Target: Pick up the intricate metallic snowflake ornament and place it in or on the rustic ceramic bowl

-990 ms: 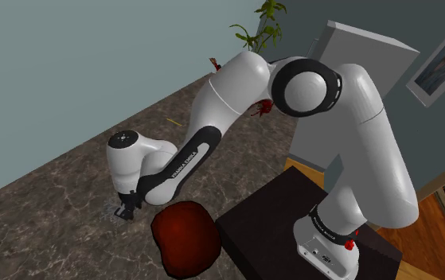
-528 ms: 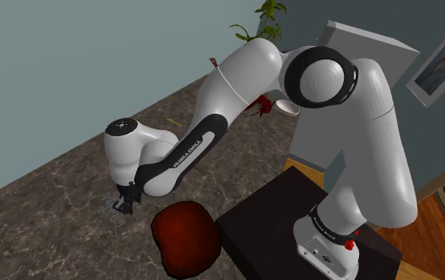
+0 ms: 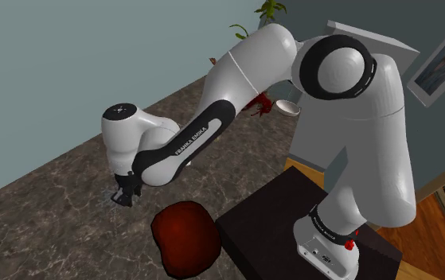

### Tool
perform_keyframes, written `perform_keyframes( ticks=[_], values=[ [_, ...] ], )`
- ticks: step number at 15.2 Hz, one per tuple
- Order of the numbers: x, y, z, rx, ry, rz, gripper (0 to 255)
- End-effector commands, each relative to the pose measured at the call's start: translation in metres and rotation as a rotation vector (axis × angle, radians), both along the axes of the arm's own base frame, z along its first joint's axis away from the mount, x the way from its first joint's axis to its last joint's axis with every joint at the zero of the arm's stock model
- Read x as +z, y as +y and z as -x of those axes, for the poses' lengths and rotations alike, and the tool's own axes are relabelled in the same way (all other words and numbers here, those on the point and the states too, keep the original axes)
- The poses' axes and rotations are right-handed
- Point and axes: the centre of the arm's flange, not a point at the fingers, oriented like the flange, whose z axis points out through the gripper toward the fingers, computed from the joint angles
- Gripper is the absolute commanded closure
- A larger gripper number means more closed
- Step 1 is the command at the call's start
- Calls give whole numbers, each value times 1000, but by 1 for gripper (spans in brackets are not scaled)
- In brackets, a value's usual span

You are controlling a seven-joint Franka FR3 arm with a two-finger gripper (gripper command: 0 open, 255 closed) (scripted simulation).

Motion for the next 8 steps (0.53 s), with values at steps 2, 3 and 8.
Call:
perform_keyframes(
  ticks=[2, 3, 8],
  values=[
    [16, 1, 1, 0, 0, 0, 255],
    [22, 1, 1, 0, 0, 0, 255],
    [48, 1, 1, 0, 0, 0, 255]
  ],
)
